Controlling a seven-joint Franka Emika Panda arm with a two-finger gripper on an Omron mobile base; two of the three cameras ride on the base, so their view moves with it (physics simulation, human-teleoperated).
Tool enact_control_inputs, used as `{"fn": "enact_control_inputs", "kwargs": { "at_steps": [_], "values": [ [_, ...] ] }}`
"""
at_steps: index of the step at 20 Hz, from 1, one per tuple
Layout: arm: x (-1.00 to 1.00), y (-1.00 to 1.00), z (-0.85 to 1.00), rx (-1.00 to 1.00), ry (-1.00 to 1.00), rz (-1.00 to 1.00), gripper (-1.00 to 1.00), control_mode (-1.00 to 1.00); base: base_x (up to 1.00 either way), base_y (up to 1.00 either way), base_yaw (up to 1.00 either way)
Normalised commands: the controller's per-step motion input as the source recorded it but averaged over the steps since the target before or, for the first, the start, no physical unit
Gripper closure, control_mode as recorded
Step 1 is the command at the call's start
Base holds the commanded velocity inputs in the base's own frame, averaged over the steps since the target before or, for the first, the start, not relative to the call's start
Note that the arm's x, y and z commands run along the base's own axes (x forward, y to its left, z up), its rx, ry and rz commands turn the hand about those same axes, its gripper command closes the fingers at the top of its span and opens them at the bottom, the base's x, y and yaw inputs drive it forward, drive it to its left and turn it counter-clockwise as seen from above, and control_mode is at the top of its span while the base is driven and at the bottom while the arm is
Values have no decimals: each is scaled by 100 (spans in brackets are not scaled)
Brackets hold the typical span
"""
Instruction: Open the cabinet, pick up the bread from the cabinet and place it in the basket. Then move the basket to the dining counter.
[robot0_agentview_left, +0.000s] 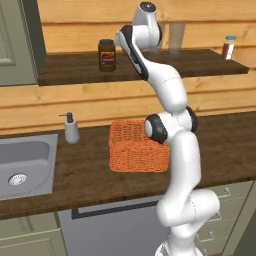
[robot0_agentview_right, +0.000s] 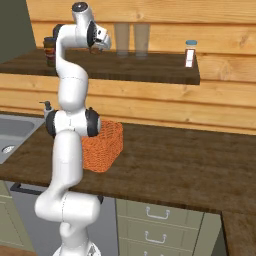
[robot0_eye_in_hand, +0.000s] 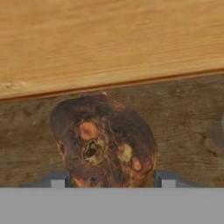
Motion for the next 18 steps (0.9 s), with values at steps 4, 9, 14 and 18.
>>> {"fn": "enact_control_inputs", "kwargs": {
  "at_steps": [4,9,14,18],
  "values": [
    [-100,4,-31,0,0,0,100,-100,0,0,0],
    [-100,-3,-6,0,0,1,100,-100,0,0,0],
    [-100,-1,-29,0,-8,1,100,-100,0,0,0],
    [-100,-6,-72,0,-26,0,100,-100,0,0,0]
  ]
}}
